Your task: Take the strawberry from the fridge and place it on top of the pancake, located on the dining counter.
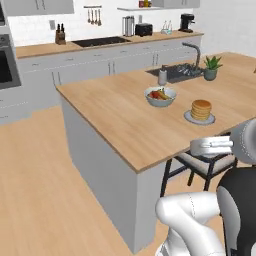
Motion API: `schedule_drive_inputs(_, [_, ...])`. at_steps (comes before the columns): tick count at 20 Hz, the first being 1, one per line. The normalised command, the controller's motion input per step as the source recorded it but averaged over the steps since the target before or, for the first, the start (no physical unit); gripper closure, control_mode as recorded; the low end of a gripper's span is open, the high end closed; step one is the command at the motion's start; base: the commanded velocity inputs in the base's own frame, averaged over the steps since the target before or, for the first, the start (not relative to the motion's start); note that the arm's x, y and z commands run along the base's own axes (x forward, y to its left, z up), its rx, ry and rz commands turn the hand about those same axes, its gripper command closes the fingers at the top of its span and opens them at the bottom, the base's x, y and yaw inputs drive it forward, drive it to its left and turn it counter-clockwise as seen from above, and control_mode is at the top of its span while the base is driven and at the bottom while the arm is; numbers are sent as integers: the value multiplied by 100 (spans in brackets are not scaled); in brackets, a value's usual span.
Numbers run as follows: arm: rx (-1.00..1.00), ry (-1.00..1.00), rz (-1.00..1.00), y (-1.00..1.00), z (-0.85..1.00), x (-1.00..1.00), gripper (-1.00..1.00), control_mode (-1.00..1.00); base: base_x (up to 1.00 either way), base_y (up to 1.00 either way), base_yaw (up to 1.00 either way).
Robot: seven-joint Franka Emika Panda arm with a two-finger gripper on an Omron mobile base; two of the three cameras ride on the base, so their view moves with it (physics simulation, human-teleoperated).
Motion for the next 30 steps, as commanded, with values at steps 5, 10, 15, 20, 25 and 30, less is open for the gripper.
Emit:
schedule_drive_inputs(5, [0,0,0,0,0,0,100,100,0,-96,52])
schedule_drive_inputs(10, [0,0,0,0,0,0,100,100,6,-97,39])
schedule_drive_inputs(15, [0,0,0,0,0,0,100,100,0,-100,26])
schedule_drive_inputs(20, [0,0,0,0,0,0,100,100,37,-96,35])
schedule_drive_inputs(25, [0,0,0,0,0,0,100,100,37,-50,13])
schedule_drive_inputs(30, [0,0,0,0,0,0,100,100,42,-6,-10])
